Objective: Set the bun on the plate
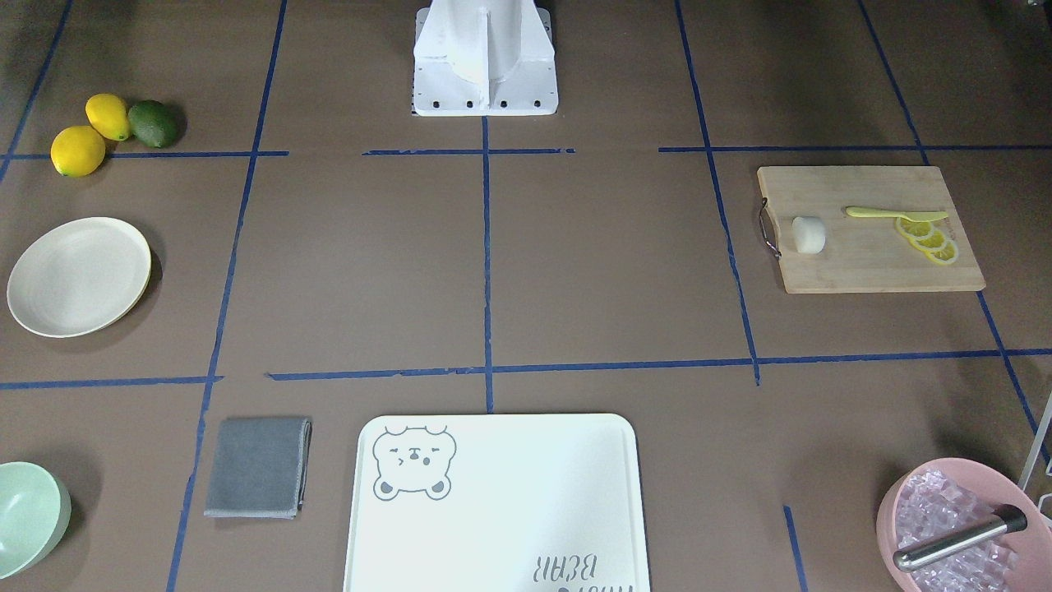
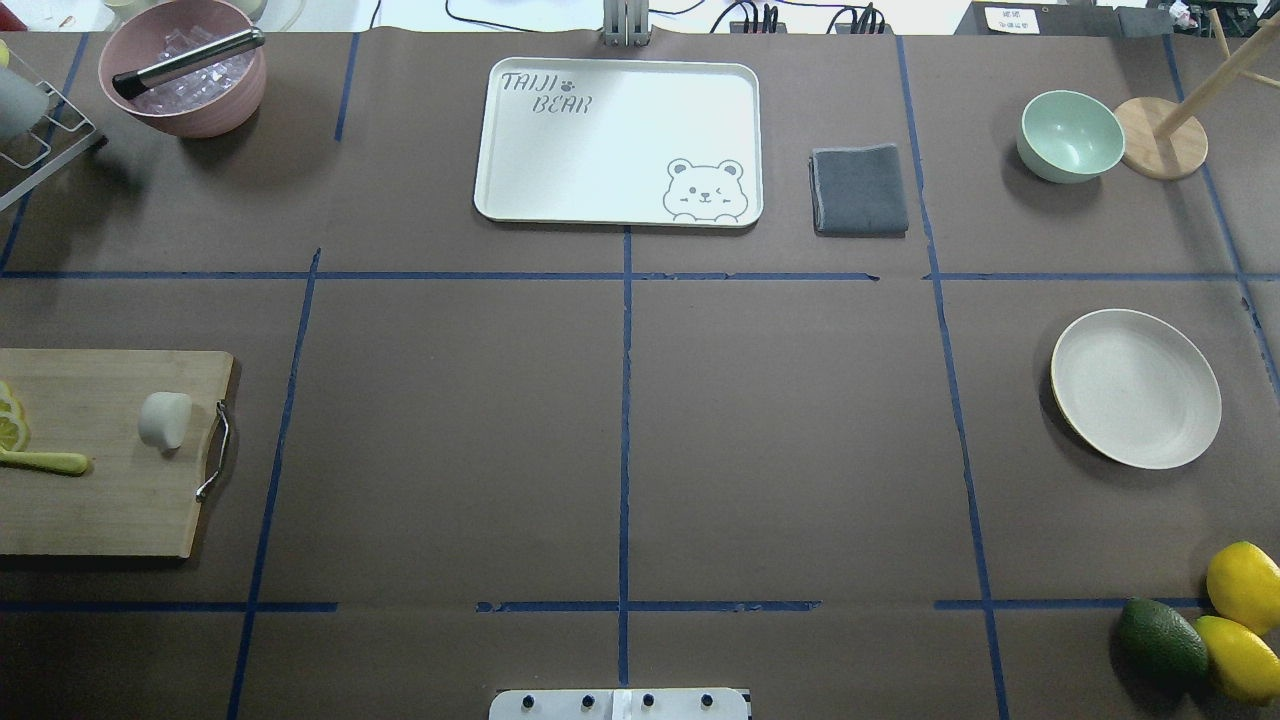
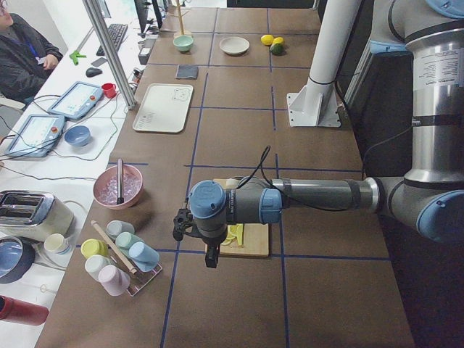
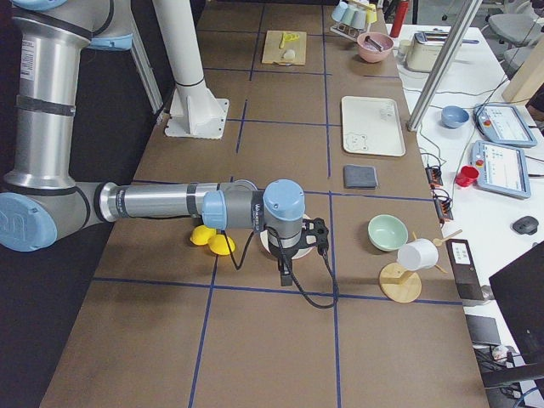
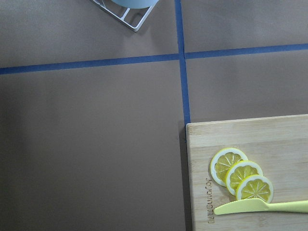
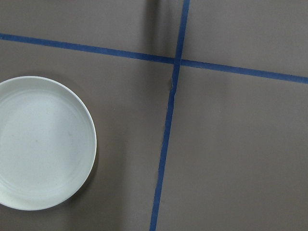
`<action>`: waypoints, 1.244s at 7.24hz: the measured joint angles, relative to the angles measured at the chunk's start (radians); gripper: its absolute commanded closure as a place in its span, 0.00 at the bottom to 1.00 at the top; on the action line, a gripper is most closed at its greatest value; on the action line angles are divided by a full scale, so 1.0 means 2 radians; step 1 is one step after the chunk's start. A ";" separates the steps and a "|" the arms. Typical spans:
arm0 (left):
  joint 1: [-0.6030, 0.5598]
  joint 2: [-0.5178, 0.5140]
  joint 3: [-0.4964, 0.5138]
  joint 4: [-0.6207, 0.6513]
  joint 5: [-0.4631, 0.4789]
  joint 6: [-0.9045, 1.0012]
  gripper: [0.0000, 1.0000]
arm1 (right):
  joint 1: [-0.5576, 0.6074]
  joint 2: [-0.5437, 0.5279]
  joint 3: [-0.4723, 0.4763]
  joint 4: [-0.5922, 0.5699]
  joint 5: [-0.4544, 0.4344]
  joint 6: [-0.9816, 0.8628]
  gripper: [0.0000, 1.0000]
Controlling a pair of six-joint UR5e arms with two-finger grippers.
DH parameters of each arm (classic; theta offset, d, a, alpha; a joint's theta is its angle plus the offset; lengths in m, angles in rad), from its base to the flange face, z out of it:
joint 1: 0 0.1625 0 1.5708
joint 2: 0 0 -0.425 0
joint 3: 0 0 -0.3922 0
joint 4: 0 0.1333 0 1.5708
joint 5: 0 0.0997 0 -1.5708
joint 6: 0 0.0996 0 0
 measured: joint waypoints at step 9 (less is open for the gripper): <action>0.003 0.000 0.005 -0.001 -0.002 0.001 0.00 | -0.118 0.000 -0.088 0.211 0.059 0.149 0.00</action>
